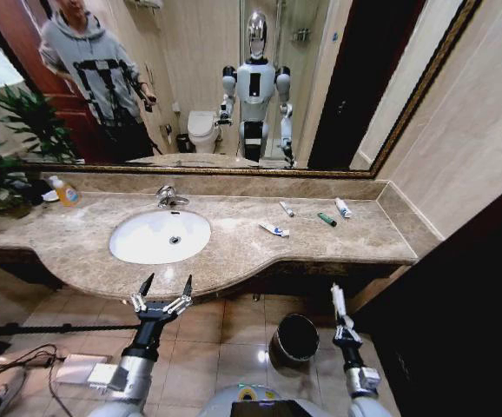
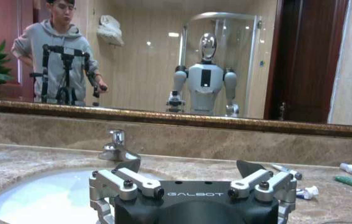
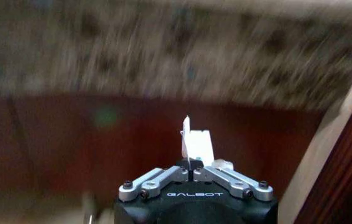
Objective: Pick up the trash from the sink and place it in the trash bin.
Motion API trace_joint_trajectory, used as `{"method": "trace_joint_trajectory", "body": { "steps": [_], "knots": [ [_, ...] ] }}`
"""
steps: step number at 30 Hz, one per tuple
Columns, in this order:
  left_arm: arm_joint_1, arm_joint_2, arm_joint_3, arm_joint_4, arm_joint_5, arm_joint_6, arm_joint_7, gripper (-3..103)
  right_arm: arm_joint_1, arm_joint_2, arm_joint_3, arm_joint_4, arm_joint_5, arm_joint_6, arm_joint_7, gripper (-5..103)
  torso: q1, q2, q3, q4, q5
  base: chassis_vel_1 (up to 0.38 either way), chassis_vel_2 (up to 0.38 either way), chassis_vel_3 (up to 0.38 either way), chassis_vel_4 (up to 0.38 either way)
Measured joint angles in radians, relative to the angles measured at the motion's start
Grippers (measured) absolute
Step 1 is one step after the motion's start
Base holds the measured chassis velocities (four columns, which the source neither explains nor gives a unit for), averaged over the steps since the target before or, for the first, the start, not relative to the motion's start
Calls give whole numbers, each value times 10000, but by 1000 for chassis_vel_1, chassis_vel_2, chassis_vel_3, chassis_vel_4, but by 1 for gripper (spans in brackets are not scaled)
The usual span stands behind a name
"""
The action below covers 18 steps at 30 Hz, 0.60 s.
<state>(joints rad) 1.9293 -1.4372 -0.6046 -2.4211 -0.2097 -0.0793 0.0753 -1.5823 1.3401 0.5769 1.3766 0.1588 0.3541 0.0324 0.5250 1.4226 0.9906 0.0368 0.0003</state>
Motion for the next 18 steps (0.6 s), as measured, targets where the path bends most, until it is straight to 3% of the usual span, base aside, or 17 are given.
{"method": "trace_joint_trajectory", "body": {
  "steps": [1, 4, 10, 18],
  "knots": [
    [0, 0, 0, 0, 0, 0, 0, 100, 0, 0, 0, 0, 0, 0, 0, 0, 0, 0, 0, 0, 0, 0, 0, 0, 0],
    [0, 0, 0, 0, 0, 0, 0, 100, 545, 11, -127, -1041, -491, -1150, -782, 0, 0, 0, 0, 0, -3, 0, 0, 0, 0],
    [0, 0, 0, 0, 0, 0, 0, 100, 1368, 70, -259, -2356, -1109, -2139, -1395, 0, 0, 0, 0, 1, -4, 0, 0, 0, 0],
    [0, 0, 0, 0, 0, 0, 0, 100, 2778, 407, -266, -4786, -2666, -2376, -1764, 0, 0, 0, 0, 0, -5, 0, 0, 0, 0]
  ]
}}
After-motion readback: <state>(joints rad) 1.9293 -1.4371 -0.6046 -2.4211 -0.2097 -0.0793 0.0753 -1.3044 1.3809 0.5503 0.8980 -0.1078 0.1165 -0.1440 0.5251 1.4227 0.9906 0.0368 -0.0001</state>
